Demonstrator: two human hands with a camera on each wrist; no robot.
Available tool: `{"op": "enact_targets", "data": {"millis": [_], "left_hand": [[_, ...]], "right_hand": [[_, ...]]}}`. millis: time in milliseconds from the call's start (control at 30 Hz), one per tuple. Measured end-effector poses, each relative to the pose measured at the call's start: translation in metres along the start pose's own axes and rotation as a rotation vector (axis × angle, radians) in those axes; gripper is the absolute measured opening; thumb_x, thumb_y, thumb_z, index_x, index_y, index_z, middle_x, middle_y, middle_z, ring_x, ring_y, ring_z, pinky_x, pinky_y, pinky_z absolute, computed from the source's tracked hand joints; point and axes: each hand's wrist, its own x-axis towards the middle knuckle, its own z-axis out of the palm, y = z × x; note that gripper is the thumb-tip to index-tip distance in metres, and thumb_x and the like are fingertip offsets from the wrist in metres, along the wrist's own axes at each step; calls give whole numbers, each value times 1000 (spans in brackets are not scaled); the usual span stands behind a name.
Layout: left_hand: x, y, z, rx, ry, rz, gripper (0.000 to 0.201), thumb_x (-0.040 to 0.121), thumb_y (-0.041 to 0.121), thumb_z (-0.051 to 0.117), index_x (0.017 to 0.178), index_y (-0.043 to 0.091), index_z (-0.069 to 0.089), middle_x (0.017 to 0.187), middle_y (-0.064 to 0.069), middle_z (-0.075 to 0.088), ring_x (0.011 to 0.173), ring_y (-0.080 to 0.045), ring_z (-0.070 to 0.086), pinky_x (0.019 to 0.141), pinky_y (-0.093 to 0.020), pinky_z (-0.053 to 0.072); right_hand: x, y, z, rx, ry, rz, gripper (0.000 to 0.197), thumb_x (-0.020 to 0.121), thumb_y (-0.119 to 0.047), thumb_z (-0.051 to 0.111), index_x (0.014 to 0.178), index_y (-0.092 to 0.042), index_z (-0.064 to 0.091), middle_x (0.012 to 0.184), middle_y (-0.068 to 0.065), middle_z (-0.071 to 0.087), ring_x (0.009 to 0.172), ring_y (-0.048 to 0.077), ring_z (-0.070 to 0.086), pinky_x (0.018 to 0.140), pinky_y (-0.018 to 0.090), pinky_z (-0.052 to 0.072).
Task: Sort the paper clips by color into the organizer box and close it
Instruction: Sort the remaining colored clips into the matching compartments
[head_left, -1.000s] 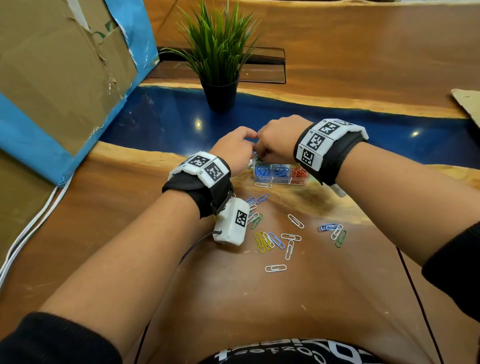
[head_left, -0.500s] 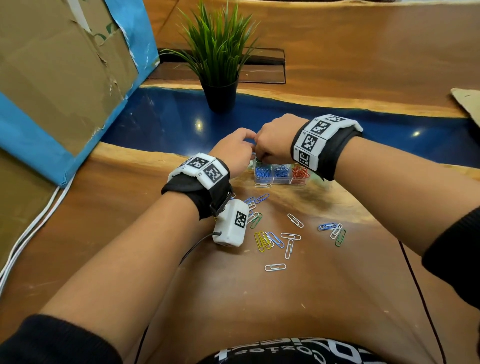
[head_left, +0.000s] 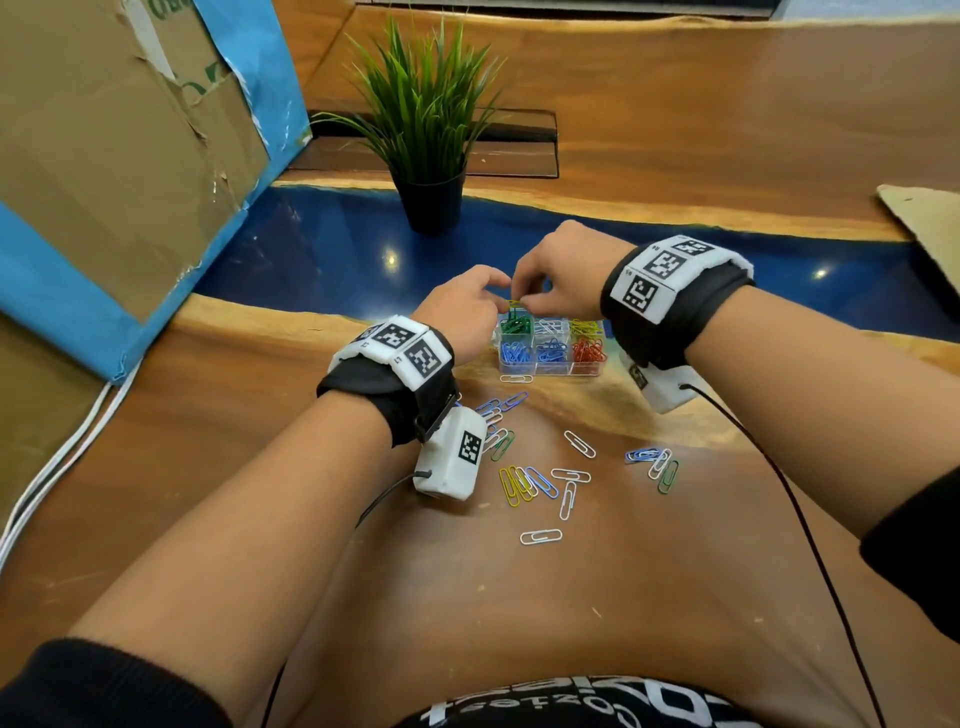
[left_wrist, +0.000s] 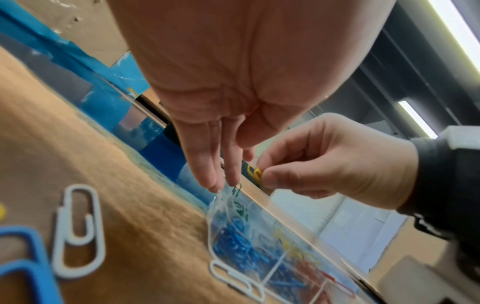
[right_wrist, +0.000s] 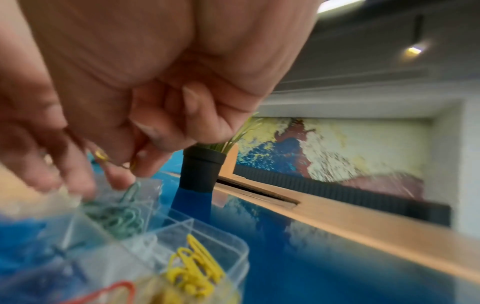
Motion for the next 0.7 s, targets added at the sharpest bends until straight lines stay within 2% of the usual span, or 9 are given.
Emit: {"op": "enact_targets", "data": {"millis": [100, 167, 267, 300, 367, 433, 567, 700], "left_hand": [[-4, 7, 0, 215, 19, 78, 47, 89, 2, 36, 131, 19, 49, 116, -1, 63, 109, -20, 56, 93, -27, 42], [-4, 12, 2, 414, 1, 140, 50, 90, 2, 37, 137, 17, 44, 124, -4, 57, 114, -23, 52, 93, -28, 40], [0, 16, 6, 650, -36, 160, 50, 90, 4, 40, 139, 15, 44, 128, -10, 50, 117, -29, 50, 95, -37, 45], [1, 16, 8, 715, -44, 158, 48, 90, 6, 41, 137, 14, 46, 128, -11, 49, 116, -30, 50, 94, -39, 46], [2, 16, 10, 803, -53, 160, 42, 91, 10, 44, 132, 12, 52, 128, -11, 47, 115, -30, 51, 93, -38, 45], [2, 17, 12, 845, -54, 170, 36, 92, 11, 45, 126, 8, 56, 128, -10, 46, 114, -29, 51, 92, -36, 45], [2, 14, 14, 859, -26, 208, 33, 91, 11, 51, 122, 11, 61, 133, -4, 42, 115, -26, 51, 95, -41, 48], [3, 13, 14, 900, -38, 226, 37, 90, 6, 52, 126, 14, 59, 134, -3, 46, 121, -25, 47, 99, -41, 45]], "right_hand": [[-9, 10, -4, 80, 21, 74, 27, 89, -18, 55, 112, -18, 70, 102, -1, 71, 83, 12, 56, 78, 21, 41], [-17, 21, -5, 91, 6, 153, 25, 90, -18, 56, 110, -16, 71, 103, 1, 71, 83, 13, 56, 75, 21, 39], [-29, 35, -3, 162, -16, 321, 17, 88, -16, 61, 98, -13, 74, 82, -3, 68, 64, 8, 55, 61, 21, 44], [-31, 38, -1, 195, -13, 363, 15, 86, -16, 63, 95, -13, 75, 75, -5, 66, 60, 6, 55, 60, 21, 46], [-34, 42, 5, 224, 1, 404, 12, 84, -18, 67, 91, -15, 76, 66, -9, 63, 58, 5, 57, 65, 23, 50], [-37, 43, 10, 224, 22, 423, 10, 83, -21, 70, 88, -17, 76, 64, -13, 60, 58, 4, 54, 67, 25, 48], [-42, 46, 17, 253, 30, 440, 10, 83, -21, 69, 91, -20, 76, 67, -13, 59, 63, 5, 53, 71, 26, 48], [-44, 46, 20, 272, 35, 432, 10, 83, -24, 70, 91, -21, 76, 72, -11, 63, 76, 11, 59, 80, 31, 53]]}}
